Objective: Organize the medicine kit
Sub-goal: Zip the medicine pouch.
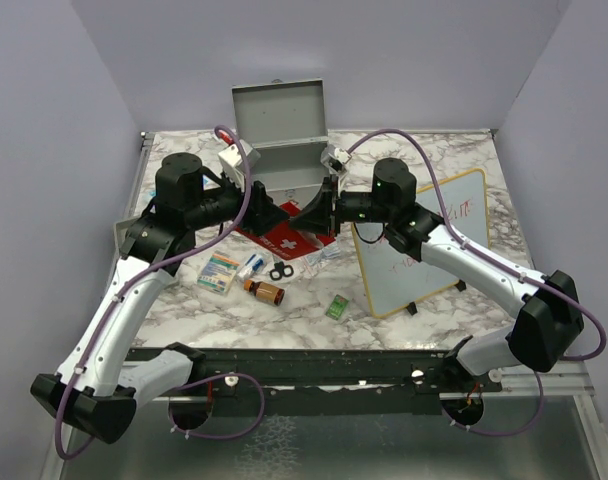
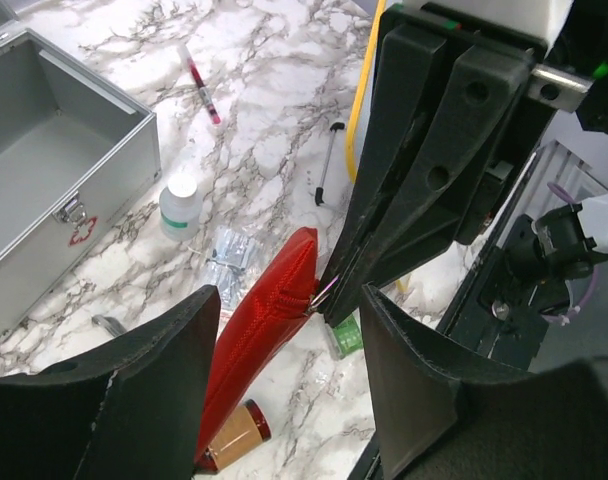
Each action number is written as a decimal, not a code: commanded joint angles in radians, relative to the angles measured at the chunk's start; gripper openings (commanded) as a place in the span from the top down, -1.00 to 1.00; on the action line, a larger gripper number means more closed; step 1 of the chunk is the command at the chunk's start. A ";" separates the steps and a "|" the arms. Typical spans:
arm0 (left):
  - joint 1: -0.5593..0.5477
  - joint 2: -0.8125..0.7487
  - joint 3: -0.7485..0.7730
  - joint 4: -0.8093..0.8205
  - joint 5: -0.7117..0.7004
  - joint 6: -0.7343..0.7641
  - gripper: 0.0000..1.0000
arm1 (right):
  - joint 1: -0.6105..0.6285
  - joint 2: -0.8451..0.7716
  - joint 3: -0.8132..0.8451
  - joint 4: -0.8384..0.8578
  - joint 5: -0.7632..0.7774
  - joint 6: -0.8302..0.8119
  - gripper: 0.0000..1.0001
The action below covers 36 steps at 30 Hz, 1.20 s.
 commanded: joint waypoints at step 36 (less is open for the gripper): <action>0.006 -0.075 0.057 0.111 -0.200 -0.175 1.00 | 0.000 -0.029 -0.098 0.045 0.141 0.086 0.99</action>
